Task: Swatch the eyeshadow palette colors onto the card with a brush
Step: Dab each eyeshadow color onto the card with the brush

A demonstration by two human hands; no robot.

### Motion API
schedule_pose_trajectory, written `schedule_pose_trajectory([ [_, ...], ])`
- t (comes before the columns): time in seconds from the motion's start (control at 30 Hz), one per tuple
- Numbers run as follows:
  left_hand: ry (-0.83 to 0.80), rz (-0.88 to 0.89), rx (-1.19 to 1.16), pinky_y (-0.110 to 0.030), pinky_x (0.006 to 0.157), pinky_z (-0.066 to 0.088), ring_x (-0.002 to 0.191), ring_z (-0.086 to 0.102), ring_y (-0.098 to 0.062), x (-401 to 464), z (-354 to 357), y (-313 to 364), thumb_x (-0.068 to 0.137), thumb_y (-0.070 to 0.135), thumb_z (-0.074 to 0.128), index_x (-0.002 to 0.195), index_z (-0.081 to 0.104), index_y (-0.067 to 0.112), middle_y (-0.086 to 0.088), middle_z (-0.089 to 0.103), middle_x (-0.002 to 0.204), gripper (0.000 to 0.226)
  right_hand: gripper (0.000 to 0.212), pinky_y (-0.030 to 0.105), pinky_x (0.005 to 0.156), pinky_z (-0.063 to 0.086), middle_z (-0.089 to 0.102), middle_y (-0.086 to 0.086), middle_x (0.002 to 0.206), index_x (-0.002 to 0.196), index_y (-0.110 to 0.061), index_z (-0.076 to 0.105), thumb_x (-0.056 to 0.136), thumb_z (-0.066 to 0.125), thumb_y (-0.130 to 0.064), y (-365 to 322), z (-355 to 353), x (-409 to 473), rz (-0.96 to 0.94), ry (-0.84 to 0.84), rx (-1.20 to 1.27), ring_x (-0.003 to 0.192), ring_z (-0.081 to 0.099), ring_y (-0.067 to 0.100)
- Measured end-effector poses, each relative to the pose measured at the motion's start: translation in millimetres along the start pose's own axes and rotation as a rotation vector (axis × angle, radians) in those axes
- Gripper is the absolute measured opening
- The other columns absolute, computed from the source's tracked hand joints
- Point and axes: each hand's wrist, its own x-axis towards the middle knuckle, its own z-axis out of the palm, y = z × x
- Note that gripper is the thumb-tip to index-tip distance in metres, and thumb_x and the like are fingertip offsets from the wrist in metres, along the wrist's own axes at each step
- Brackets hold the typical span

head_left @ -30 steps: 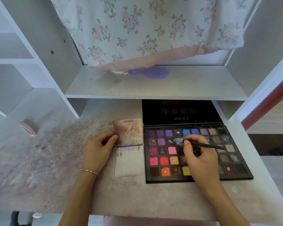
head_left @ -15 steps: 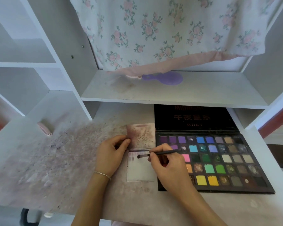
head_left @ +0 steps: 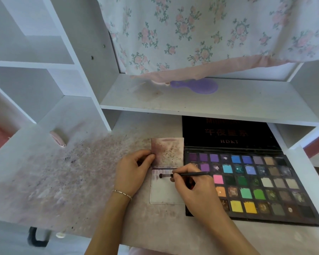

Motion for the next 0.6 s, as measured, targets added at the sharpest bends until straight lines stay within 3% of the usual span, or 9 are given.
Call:
schedule_pose_trajectory([
  [0.13,0.006,-0.001,-0.002,-0.009,0.065,0.045,0.068,0.061,0.004,0.1,0.1,-0.3,0.082,0.014,0.063,0.085,0.072,0.021,0.022,0.063,0.070,0.012,0.016,0.027,0.069,0.053,0.064,-0.007,0.078,0.078,-0.033,0.055,0.084,0.058,-0.018,0.7,-0.2,-0.4,0.012,-0.016,-0.004,0.077,0.060,0.007],
  [0.33,0.009,-0.008,-0.006,-0.026,0.071,0.051,0.070,0.063,-0.006,-0.3,0.6,-0.7,0.082,0.014,0.063,0.087,0.072,0.019,0.015,0.066,0.075,0.012,0.018,0.027,0.071,0.052,0.063,-0.005,0.080,0.078,-0.035,0.054,0.085,0.057,-0.018,0.4,0.0,-0.2,0.021,-0.021,-0.014,0.079,0.059,0.006],
  [0.6,0.010,-0.011,-0.003,-0.030,0.073,0.052,0.071,0.064,-0.009,-1.2,0.3,1.1,0.083,0.015,0.062,0.088,0.072,0.019,0.013,0.067,0.076,0.012,0.008,0.038,0.072,0.052,0.062,-0.001,0.080,0.082,-0.024,0.058,0.085,0.056,-0.018,-0.3,0.2,-0.4,0.031,-0.033,0.002,0.080,0.059,0.012],
])
